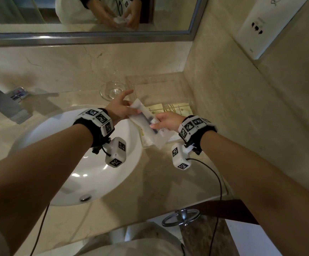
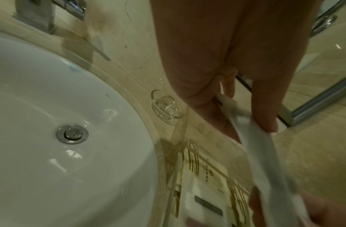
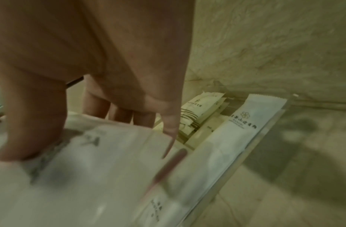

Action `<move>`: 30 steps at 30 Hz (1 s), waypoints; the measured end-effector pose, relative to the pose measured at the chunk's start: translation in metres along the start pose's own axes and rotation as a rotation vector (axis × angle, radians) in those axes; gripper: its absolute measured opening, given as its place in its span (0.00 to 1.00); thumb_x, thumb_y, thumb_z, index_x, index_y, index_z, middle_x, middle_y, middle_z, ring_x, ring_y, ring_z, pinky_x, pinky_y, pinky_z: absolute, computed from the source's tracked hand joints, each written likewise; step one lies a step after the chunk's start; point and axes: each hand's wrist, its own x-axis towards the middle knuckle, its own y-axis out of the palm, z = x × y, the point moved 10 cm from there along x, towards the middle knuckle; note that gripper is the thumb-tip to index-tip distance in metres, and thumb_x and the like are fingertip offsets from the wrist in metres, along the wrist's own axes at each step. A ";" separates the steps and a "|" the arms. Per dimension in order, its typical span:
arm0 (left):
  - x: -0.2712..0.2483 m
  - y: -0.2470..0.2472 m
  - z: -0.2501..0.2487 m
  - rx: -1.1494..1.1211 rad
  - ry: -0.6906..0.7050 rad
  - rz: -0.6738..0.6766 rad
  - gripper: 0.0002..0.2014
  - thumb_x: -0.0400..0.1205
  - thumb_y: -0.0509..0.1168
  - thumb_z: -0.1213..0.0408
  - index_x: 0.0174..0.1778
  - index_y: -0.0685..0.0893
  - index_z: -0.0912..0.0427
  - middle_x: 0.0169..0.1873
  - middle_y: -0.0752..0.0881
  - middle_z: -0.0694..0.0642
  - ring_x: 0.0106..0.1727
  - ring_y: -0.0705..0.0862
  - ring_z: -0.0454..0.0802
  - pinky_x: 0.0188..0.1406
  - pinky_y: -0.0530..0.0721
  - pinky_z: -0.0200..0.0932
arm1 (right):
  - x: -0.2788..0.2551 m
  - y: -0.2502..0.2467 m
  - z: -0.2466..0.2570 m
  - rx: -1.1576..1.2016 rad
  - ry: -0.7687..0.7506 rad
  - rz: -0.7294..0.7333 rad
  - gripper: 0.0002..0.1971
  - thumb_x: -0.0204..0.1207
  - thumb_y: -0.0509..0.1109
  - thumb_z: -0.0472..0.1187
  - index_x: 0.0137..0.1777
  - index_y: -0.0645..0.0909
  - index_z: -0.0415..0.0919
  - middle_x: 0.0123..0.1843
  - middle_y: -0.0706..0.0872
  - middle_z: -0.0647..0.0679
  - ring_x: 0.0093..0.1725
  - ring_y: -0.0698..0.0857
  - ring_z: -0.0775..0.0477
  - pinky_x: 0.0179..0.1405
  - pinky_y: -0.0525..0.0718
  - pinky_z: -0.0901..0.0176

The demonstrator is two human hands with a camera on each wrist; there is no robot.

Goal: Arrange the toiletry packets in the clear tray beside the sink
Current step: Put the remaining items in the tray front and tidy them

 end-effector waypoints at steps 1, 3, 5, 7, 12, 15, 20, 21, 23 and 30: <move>0.001 -0.001 -0.001 -0.008 0.003 -0.017 0.38 0.74 0.67 0.82 0.78 0.63 0.55 0.44 0.80 0.54 0.44 0.82 0.47 0.40 0.87 0.39 | 0.000 0.001 0.000 0.028 -0.001 0.010 0.18 0.76 0.71 0.44 0.63 0.81 0.38 0.54 0.86 0.45 0.56 0.84 0.44 0.55 0.78 0.56; 0.002 -0.002 -0.002 -0.007 0.006 -0.045 0.38 0.74 0.69 0.80 0.78 0.63 0.56 0.46 0.81 0.55 0.46 0.83 0.48 0.38 0.88 0.37 | -0.002 0.004 0.002 0.101 0.003 0.026 0.16 0.75 0.71 0.41 0.62 0.82 0.40 0.56 0.88 0.43 0.59 0.85 0.42 0.61 0.81 0.51; 0.005 -0.006 0.001 0.001 0.003 -0.081 0.37 0.74 0.71 0.75 0.78 0.62 0.57 0.51 0.82 0.58 0.48 0.84 0.52 0.46 0.87 0.42 | 0.002 0.004 -0.001 0.170 0.012 0.003 0.15 0.74 0.72 0.40 0.61 0.82 0.41 0.59 0.88 0.42 0.60 0.86 0.40 0.66 0.80 0.43; 0.006 -0.011 0.005 0.002 -0.015 -0.101 0.36 0.75 0.71 0.69 0.77 0.62 0.57 0.47 0.85 0.58 0.41 0.87 0.51 0.51 0.86 0.46 | 0.004 0.000 -0.003 0.283 0.031 -0.052 0.15 0.75 0.71 0.38 0.62 0.80 0.41 0.60 0.87 0.41 0.61 0.86 0.39 0.66 0.80 0.39; 0.004 -0.011 0.010 0.109 -0.055 -0.070 0.24 0.80 0.67 0.60 0.70 0.72 0.60 0.41 0.86 0.53 0.36 0.85 0.46 0.37 0.86 0.35 | 0.004 -0.010 -0.002 0.602 0.009 -0.150 0.06 0.81 0.63 0.35 0.53 0.80 0.37 0.46 0.86 0.46 0.46 0.86 0.46 0.43 0.85 0.53; 0.002 -0.007 0.012 0.159 -0.078 -0.031 0.16 0.80 0.67 0.63 0.63 0.78 0.60 0.42 0.85 0.54 0.37 0.84 0.45 0.39 0.84 0.35 | 0.004 -0.015 -0.007 0.640 0.013 -0.207 0.09 0.83 0.61 0.40 0.44 0.80 0.40 0.43 0.85 0.47 0.43 0.85 0.46 0.41 0.84 0.53; 0.000 0.006 0.023 0.215 -0.137 0.056 0.12 0.77 0.70 0.70 0.55 0.81 0.60 0.40 0.86 0.53 0.40 0.84 0.46 0.43 0.82 0.36 | 0.005 -0.022 -0.012 0.630 0.008 -0.302 0.08 0.80 0.66 0.44 0.41 0.83 0.46 0.39 0.85 0.49 0.43 0.83 0.44 0.48 0.84 0.53; 0.000 0.008 0.026 0.229 -0.153 0.075 0.11 0.76 0.70 0.70 0.53 0.81 0.59 0.40 0.85 0.54 0.40 0.84 0.46 0.44 0.82 0.37 | 0.005 -0.023 -0.013 0.679 0.003 -0.312 0.07 0.80 0.65 0.41 0.42 0.82 0.45 0.36 0.83 0.49 0.38 0.81 0.48 0.38 0.83 0.60; 0.000 0.012 0.030 0.262 -0.176 0.113 0.12 0.76 0.70 0.72 0.52 0.80 0.58 0.40 0.85 0.54 0.39 0.84 0.46 0.43 0.82 0.37 | 0.005 -0.024 -0.013 0.740 0.001 -0.320 0.06 0.80 0.65 0.36 0.43 0.81 0.43 0.34 0.80 0.49 0.30 0.76 0.52 0.24 0.78 0.68; 0.014 0.002 0.027 0.433 -0.108 0.031 0.12 0.75 0.69 0.74 0.53 0.81 0.61 0.31 0.79 0.52 0.29 0.73 0.45 0.26 0.72 0.32 | 0.005 -0.025 -0.025 0.820 0.050 -0.285 0.03 0.76 0.70 0.33 0.41 0.81 0.40 0.37 0.81 0.47 0.34 0.77 0.51 0.33 0.77 0.64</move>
